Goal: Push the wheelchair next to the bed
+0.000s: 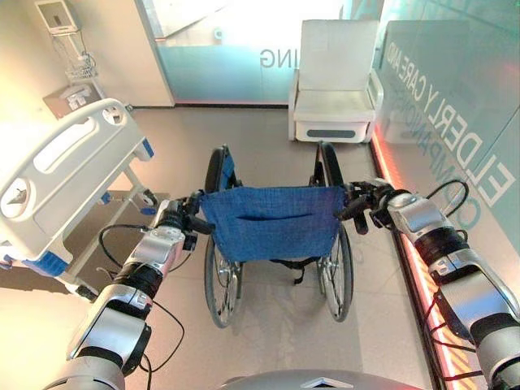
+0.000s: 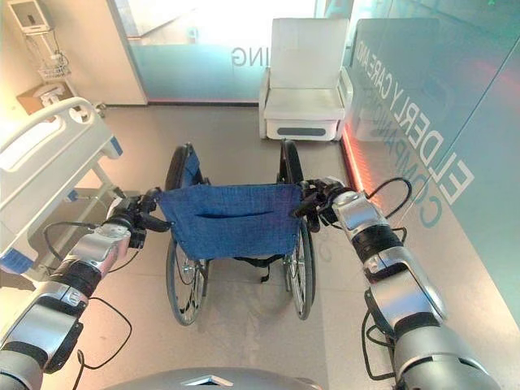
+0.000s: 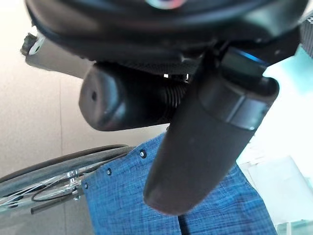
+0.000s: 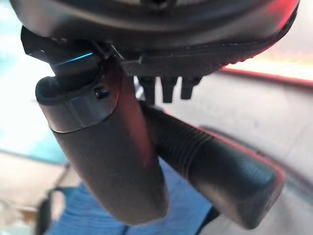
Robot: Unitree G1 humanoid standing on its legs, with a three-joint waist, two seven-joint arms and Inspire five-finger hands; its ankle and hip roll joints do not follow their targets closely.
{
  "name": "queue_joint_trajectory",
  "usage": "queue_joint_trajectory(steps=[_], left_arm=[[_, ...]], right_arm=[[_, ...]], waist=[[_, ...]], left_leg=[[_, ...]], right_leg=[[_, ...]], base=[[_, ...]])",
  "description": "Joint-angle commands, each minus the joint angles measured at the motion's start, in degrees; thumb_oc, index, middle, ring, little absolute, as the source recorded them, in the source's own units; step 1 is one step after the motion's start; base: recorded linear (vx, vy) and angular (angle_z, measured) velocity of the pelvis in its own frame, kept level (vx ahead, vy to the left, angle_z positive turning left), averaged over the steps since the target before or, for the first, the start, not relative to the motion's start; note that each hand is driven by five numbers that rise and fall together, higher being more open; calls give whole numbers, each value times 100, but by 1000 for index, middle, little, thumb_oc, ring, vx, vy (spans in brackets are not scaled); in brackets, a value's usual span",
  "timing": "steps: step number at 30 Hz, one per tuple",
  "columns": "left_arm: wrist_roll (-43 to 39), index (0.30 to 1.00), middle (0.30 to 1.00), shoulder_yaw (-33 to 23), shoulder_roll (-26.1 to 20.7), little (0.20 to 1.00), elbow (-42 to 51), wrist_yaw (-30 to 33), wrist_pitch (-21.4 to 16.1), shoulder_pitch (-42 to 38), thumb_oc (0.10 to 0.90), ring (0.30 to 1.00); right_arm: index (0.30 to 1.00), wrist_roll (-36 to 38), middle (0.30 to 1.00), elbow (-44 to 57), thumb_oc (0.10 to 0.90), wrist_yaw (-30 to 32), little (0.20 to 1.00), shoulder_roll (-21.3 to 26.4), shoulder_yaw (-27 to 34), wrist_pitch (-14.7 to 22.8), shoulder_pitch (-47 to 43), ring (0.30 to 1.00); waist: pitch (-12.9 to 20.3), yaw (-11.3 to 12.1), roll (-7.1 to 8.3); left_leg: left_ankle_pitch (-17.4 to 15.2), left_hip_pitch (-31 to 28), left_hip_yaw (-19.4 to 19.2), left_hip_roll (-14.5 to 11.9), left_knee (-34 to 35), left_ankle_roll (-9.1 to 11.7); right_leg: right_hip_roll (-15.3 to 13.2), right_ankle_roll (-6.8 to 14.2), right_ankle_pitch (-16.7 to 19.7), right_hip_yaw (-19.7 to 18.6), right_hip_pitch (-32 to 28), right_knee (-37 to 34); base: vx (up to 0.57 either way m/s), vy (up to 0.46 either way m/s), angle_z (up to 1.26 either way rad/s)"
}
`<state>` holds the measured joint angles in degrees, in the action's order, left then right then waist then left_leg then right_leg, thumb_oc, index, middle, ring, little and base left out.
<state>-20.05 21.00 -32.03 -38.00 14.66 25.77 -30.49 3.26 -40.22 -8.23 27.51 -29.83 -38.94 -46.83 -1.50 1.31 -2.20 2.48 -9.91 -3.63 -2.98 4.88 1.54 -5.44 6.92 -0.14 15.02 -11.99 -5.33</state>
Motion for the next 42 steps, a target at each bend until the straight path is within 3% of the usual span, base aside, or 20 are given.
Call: queue_joint_trajectory(steps=[1,5,9,12,15,16,17,18,19,20,21,23,30,36,42], left_arm=[[468,900,900,-28,-81,900,-185,53,-115,-291,800,900],[603,900,900,-16,34,900,-186,106,-150,-294,800,900],[648,900,900,-5,94,900,-178,128,-162,-314,800,900],[676,900,900,-9,158,900,-199,150,-197,-354,800,900],[650,900,900,-1,181,900,-233,154,-272,-388,800,900],[643,900,900,-6,182,900,-241,167,-322,-408,800,900],[633,900,900,-10,179,900,-245,178,-369,-421,800,900],[629,900,900,-16,174,900,-251,198,-432,-432,800,900],[632,900,900,-23,175,900,-250,212,-492,-434,800,900],[643,818,818,-24,181,818,-224,232,-622,-421,745,818],[640,686,686,-25,181,686,-209,239,-638,-412,657,686],[692,300,300,-40,187,300,-127,239,-799,-373,400,300],[855,300,300,-110,160,300,153,54,-1040,-27,400,300],[992,300,300,-225,123,300,368,-48,-1200,228,400,300],[1108,300,300,-376,22,300,676,-100,-1225,520,400,300]], right_arm=[[900,-1101,900,-712,800,-849,900,-335,-879,-762,28,900],[900,-2057,900,-462,800,-1227,900,-366,-1072,-1035,-207,900],[900,-2382,900,-416,800,-1517,900,-454,-1159,-1217,-270,900],[900,-2383,900,-557,800,-1638,900,-561,-1170,-1271,-266,900],[900,-2028,900,-793,800,-1381,900,-643,-1139,-1170,-250,900],[733,-1754,733,-881,689,-1155,733,-674,-1112,-1072,-229,733],[326,-1587,326,-949,417,-1002,326,-690,-1091,-992,-221,326],[300,-1438,300,-1007,400,-851,300,-704,-1066,-906,-216,300],[300,-1379,300,-1028,400,-780,300,-712,-1040,-865,-209,300],[300,-1235,300,-1103,400,-623,300,-715,-979,-734,-169,300],[300,-1204,300,-1110,400,-591,300,-716,-968,-717,-156,300],[300,-943,300,-1111,400,-256,300,-715,-899,-560,-68,300],[300,-236,300,-672,400,513,300,-501,-607,39,406,300],[300,798,300,-241,400,1158,300,-394,-227,766,885,300],[300,907,300,356,400,1469,300,-216,94,1152,1481,300]], waist=[[-554,393,165],[-560,418,175],[-557,444,182],[-562,461,184],[-553,482,184],[-551,487,182],[-550,491,182],[-546,496,182],[-547,496,182],[-549,498,177],[-549,499,175],[-550,498,172],[-554,434,147],[-532,368,115],[-506,273,80]], left_leg=[[-303,77,-115,712,-60,-243],[-309,81,-109,712,-64,-238],[-314,92,-100,710,-66,-239],[-314,90,-93,709,-63,-238],[-318,85,-77,712,-55,-243],[-315,88,-77,712,-56,-243],[-315,88,-75,713,-55,-244],[-316,90,-73,714,-54,-245],[-316,90,-71,715,-56,-246],[-320,91,-69,714,-57,-246],[-321,92,-69,714,-58,-246],[-323,92,-67,712,-53,-243],[-328,77,-69,719,-41,-254],[-333,46,-94,711,-35,-248],[-339,19,-126,697,-15,-244]], right_leg=[[265,-360,-207,-32,157,315],[258,-351,-211,-41,156,318],[250,-348,-219,-32,164,332],[241,-348,-216,-17,162,334],[238,-352,-217,-5,154,331],[233,-351,-214,-3,156,333],[231,-351,-213,-1,155,333],[231,-352,-211,1,155,332],[230,-353,-210,1,157,337],[225,-352,-209,6,161,341],[223,-352,-210,6,163,342],[220,-350,-208,12,166,343],[220,-341,-196,-15,182,351],[212,-331,-189,-26,174,352],[209,-313,-178,-44,184,343]], base=[[0,0,0],[-1,2,1],[-3,2,2],[0,0,1],[0,0,1],[0,0,0],[0,0,0],[0,0,0],[0,0,0],[0,0,0],[0,0,0],[0,0,0],[0,0,0],[18,4,0],[0,0,0]])
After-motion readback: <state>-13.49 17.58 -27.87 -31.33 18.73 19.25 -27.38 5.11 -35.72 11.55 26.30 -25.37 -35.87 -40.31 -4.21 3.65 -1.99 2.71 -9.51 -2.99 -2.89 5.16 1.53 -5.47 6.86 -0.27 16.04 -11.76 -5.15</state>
